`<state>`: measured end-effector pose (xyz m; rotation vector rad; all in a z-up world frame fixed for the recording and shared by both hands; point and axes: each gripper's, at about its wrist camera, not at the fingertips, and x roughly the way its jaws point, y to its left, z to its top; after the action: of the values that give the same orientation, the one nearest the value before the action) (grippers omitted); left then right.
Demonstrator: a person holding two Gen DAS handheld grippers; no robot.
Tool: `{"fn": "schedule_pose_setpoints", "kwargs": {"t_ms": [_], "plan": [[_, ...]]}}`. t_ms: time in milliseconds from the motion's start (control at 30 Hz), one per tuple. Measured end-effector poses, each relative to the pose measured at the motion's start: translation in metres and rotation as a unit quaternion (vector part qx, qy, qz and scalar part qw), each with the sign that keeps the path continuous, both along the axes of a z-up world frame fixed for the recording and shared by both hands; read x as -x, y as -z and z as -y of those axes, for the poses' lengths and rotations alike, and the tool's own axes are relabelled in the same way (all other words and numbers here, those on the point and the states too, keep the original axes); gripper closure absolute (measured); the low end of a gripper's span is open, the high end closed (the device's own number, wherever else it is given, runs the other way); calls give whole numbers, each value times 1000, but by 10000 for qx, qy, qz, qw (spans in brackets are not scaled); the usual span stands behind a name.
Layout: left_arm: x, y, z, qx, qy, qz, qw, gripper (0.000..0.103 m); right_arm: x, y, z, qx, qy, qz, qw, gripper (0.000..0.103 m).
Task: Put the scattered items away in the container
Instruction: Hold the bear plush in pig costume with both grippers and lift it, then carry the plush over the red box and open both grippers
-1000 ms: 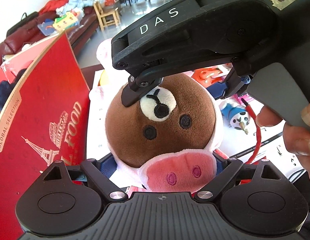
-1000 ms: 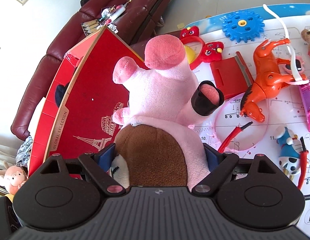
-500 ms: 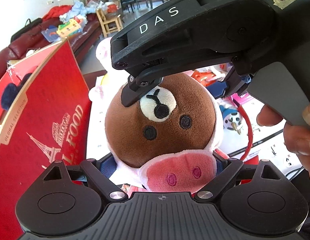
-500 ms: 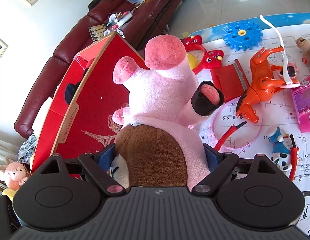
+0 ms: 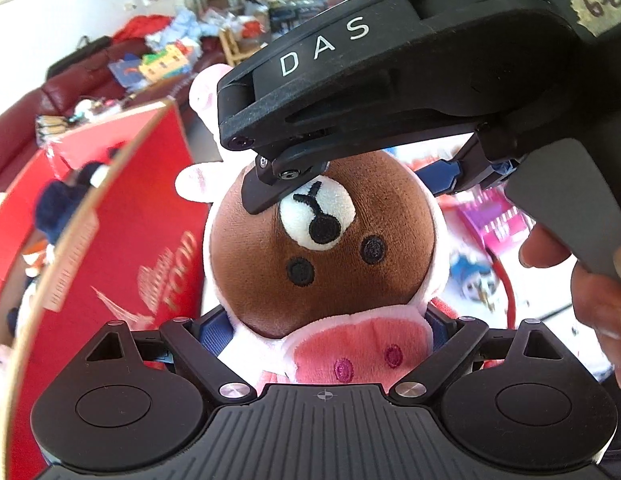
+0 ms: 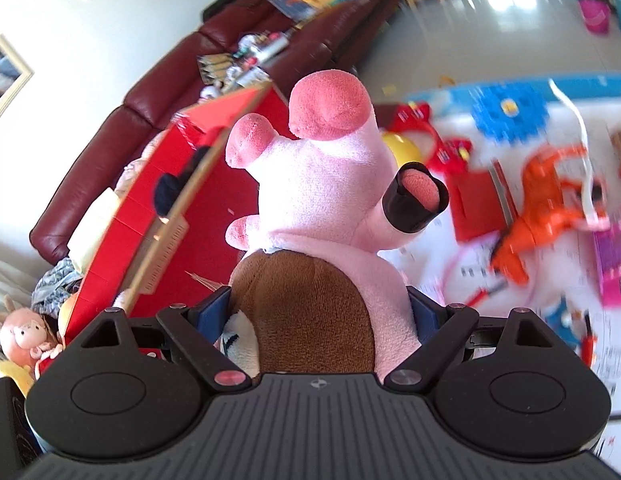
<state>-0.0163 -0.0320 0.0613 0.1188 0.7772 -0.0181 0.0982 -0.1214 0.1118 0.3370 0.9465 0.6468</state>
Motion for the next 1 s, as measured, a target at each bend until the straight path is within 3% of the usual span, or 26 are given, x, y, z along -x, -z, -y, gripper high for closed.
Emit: {"fn": "schedule_pose_setpoints", "kwargs": {"t_ms": [233, 400, 633, 700, 767, 867, 900, 967, 1000], "plan": [[10, -67, -39, 38, -726, 686, 9950, 12, -3, -66, -42, -103, -606, 723, 9955, 13], [35, -107, -86, -29, -1779, 1057, 9783, 11, 4, -105, -108, -251, -1570, 1179, 9802, 13], [78, -131, -165, 4, -3399, 1070, 9344, 9, 33, -113, -218, -399, -3214, 1269, 9376, 12], [84, -127, -193, 315, -3865, 867, 9177, 0, 44, -109, -251, -344, -3645, 1232, 9224, 7], [85, -117, -222, 939, -4204, 484, 9012, 0, 52, -100, -275, -182, -3897, 1272, 9120, 4], [80, -106, -258, 2005, -4172, 153, 8863, 0, 48, -90, -285, 48, -3726, 1289, 9190, 3], [75, -108, -266, 2079, -4167, 99, 8849, 0, 43, -85, -281, 48, -3619, 1224, 9241, 2], [111, -88, -233, 1773, -4107, 79, 8943, 0, 30, -81, -267, 41, -3389, 996, 9355, 2], [107, -92, -231, 1669, -4074, 63, 8979, 0, 23, -78, -258, 47, -3288, 893, 9402, 2]]}}
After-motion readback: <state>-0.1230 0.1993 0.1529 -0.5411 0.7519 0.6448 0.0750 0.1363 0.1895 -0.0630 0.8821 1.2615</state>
